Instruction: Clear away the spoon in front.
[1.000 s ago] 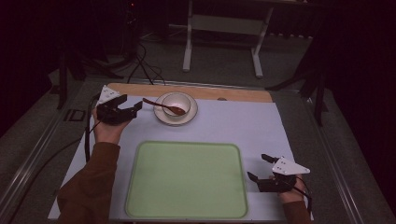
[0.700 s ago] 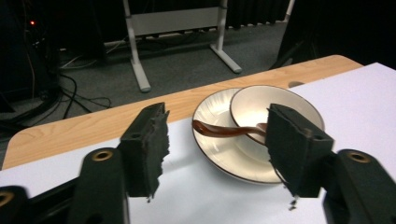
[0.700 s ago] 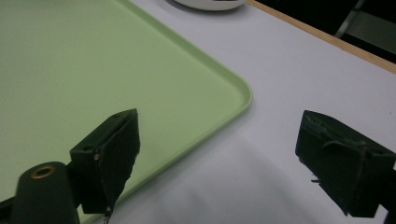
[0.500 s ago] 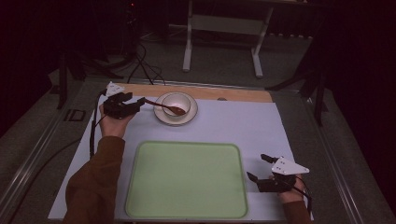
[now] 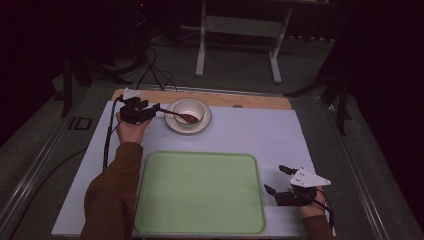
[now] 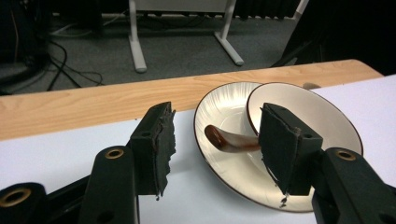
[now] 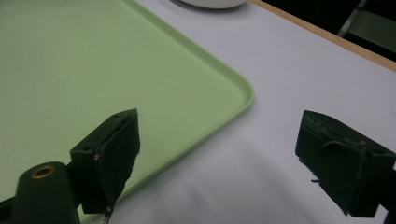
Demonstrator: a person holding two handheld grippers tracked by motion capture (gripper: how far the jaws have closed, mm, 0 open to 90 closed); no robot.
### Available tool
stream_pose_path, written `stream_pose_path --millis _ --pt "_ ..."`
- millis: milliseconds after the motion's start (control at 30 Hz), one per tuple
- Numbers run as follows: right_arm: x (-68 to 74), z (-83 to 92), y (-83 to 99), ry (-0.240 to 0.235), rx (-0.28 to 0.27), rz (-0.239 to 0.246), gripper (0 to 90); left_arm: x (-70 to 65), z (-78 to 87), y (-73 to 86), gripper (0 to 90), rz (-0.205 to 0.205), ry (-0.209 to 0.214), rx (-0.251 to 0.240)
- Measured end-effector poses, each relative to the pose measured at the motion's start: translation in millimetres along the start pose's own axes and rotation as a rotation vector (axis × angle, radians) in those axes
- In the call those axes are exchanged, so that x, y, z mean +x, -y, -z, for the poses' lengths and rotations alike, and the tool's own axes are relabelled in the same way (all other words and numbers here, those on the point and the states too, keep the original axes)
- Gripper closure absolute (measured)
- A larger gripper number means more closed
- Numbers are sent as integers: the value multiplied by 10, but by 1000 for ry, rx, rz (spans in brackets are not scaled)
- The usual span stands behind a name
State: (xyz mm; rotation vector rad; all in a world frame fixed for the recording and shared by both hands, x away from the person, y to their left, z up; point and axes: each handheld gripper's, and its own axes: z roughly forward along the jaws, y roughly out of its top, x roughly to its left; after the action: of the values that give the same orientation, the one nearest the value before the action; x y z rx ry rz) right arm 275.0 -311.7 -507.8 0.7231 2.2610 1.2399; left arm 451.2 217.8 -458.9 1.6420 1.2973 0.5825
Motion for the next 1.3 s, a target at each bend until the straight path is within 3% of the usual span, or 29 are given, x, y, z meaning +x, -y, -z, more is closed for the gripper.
stream_pose_path --millis 133,167,267,467,733,933,1300 --pt "2 0 0 -1 1 0 137 7 -49 11 451 11 3 14" --pt "2 2 0 -1 1 -1 137 23 -142 62 444 35 18 51" --pt "0 3 1 2 0 1 137 30 -197 100 491 63 72 61" --pt "-1 4 1 4 1 -1 137 14 -222 121 636 91 135 58" --pt "-1 1 2 8 6 3 137 -59 -97 102 765 79 201 19" --pt "-1 2 1 9 5 1 137 -140 -27 85 827 38 199 -9" --pt "0 -4 2 5 8 2 137 -208 37 52 835 -6 168 -28"
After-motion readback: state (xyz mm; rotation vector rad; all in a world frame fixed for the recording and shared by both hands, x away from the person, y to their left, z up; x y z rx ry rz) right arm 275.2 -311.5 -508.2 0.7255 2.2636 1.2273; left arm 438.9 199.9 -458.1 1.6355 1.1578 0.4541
